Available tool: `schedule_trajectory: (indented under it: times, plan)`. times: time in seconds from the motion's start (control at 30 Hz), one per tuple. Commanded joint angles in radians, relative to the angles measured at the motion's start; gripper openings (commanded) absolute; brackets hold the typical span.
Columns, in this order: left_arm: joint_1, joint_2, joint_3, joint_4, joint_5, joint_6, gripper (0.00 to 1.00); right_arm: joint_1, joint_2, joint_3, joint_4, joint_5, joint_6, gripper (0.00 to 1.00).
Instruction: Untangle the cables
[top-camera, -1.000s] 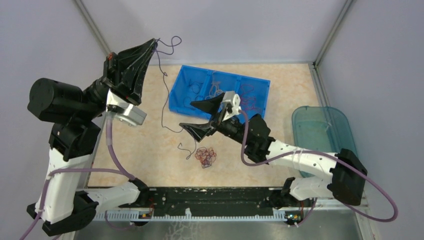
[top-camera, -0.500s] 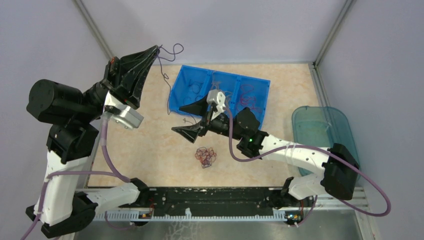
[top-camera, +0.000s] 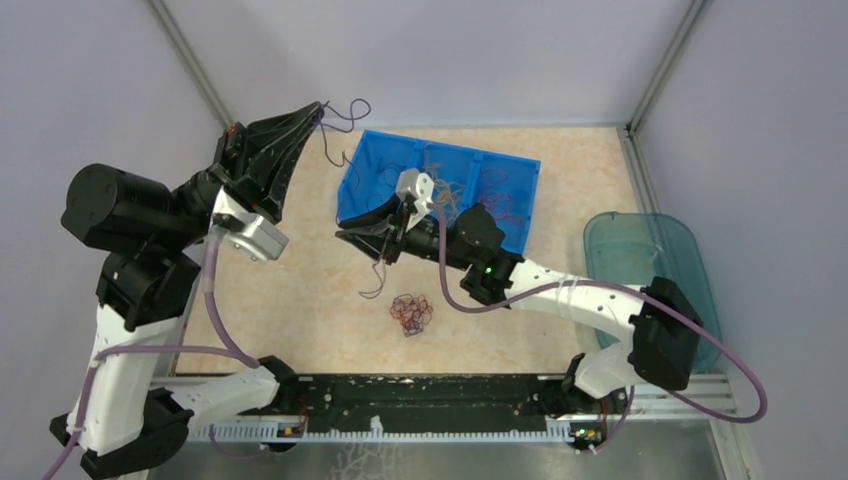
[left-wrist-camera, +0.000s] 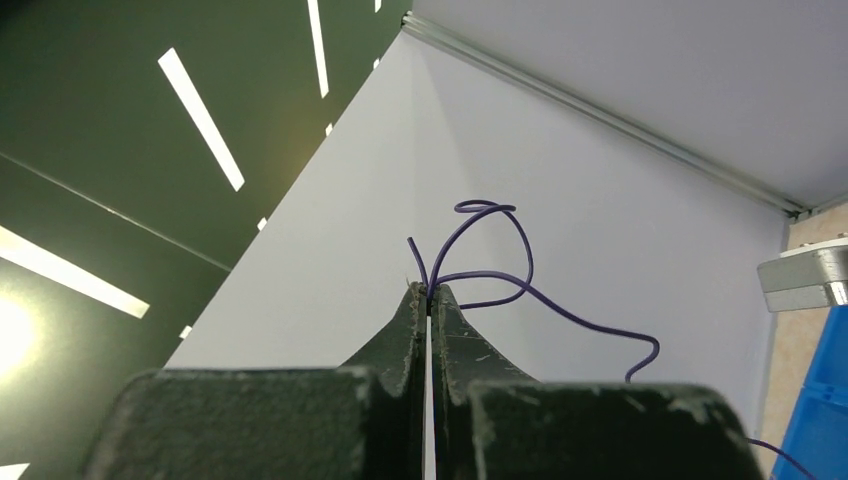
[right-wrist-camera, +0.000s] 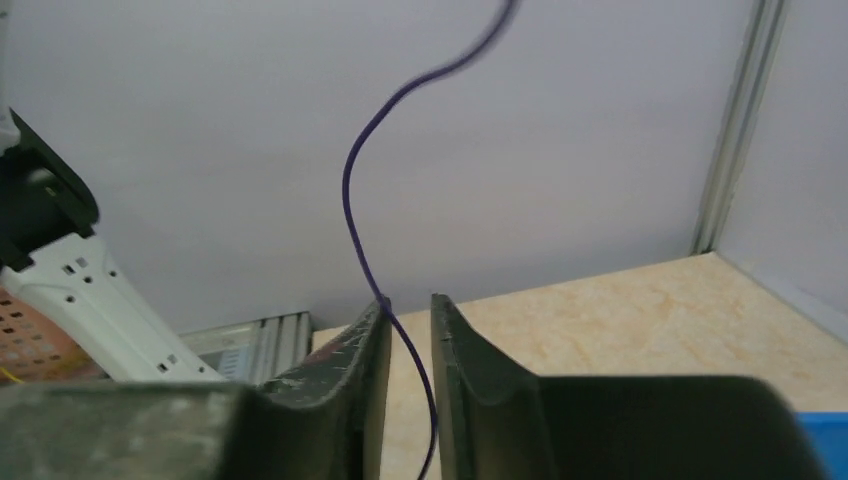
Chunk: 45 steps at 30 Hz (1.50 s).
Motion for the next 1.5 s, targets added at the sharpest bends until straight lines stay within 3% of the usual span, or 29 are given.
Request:
schedule_trajectory:
  times: [0.0, 0.1, 0.4, 0.43, 0.5, 0.6, 0.77, 0.97, 1.2, 1.3, 1.47]
  plan:
    - [-0.006, -0.025, -0.043, -0.001, -0.016, -0.054, 0.00, 0.007, -0.002, 0.065, 0.031, 0.009, -0.015, 0.12]
    - [-0.006, -0.041, -0.096, -0.019, -0.077, -0.105, 0.00, 0.001, -0.025, 0.039, 0.039, 0.091, -0.026, 0.00]
    - [-0.006, -0.022, -0.250, -0.248, -0.380, -0.315, 0.03, -0.184, -0.054, -0.032, 0.096, 0.185, 0.146, 0.00]
    - [-0.006, -0.021, -0.272, -0.261, -0.383, -0.333, 0.13, -0.199, -0.046, -0.029, 0.092, 0.193, 0.142, 0.00]
    - [-0.006, -0.009, -0.299, -0.291, -0.385, -0.375, 0.43, -0.234, -0.009, 0.006, 0.075, 0.189, 0.147, 0.00]
    - [-0.005, 0.027, -0.294, -0.344, -0.402, -0.407, 0.70, -0.293, 0.075, 0.093, 0.044, 0.171, 0.148, 0.00]
    - [0.019, 0.034, -0.292, -0.405, -0.400, -0.415, 0.97, -0.358, 0.282, 0.317, -0.069, 0.165, 0.072, 0.00]
    - [0.060, -0.026, -0.332, -0.459, -0.382, -0.431, 0.99, -0.384, 0.573, 0.654, -0.247, 0.169, -0.013, 0.00]
    - [0.069, -0.054, -0.328, -0.510, -0.373, -0.445, 0.99, -0.379, 0.947, 1.164, -0.577, 0.256, -0.109, 0.00]
    - [0.071, -0.068, -0.333, -0.504, -0.384, -0.431, 0.99, -0.373, 0.992, 1.205, -0.622, 0.314, -0.164, 0.00]
    - [0.071, -0.087, -0.364, -0.486, -0.379, -0.422, 0.99, -0.374, 0.961, 1.130, -0.590, 0.371, -0.189, 0.00]
